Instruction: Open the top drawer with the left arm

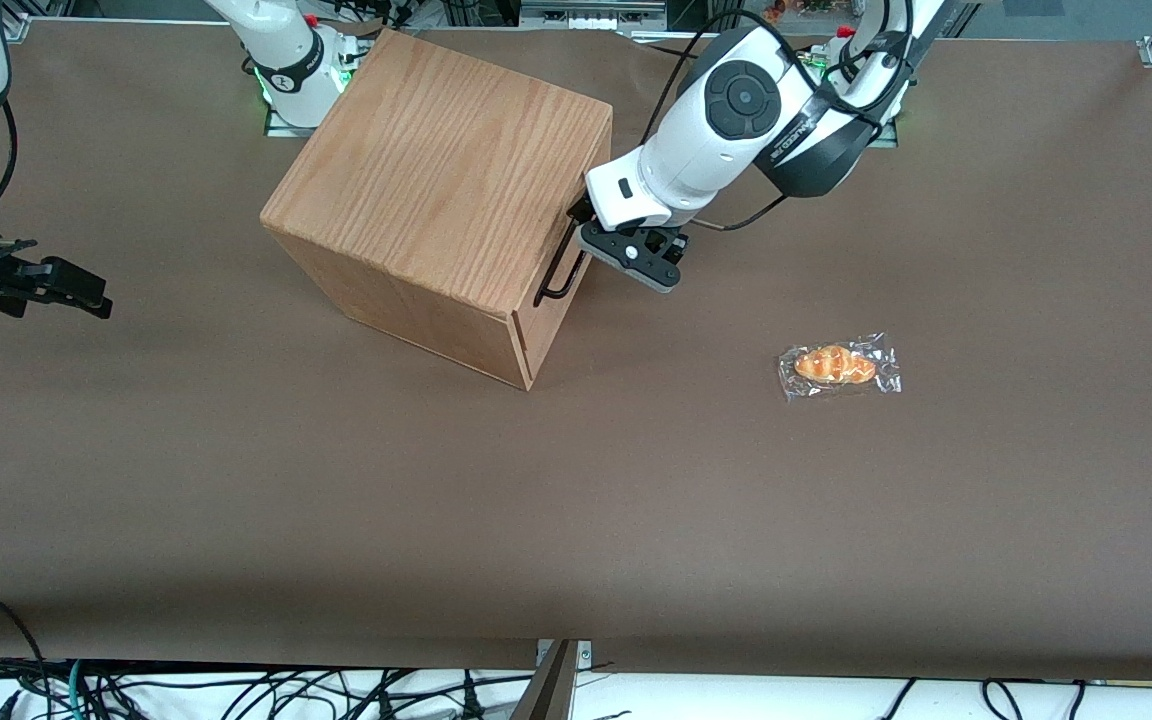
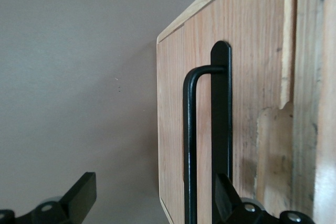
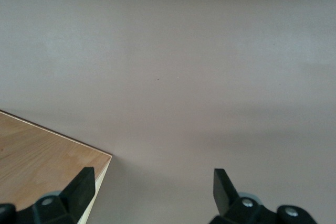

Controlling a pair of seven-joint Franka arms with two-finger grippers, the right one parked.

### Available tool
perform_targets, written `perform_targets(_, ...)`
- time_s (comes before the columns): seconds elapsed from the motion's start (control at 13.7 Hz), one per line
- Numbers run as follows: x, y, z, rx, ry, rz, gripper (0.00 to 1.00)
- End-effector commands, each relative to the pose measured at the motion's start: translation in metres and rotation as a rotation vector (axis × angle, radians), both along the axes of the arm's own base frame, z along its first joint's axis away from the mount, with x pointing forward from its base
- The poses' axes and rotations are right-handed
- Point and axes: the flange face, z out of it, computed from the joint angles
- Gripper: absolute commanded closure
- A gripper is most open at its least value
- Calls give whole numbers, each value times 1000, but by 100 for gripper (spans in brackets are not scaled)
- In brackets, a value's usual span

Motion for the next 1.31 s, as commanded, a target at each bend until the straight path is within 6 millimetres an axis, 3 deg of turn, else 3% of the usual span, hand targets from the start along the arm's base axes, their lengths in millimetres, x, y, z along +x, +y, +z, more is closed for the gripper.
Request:
perform_targets(0.0, -8, -3, -5, -9, -5, 7, 0)
perform_targets(0.8, -10, 2, -37, 46, -33, -28, 0)
perform_targets(1.24, 0, 21, -39, 106, -50, -34, 0)
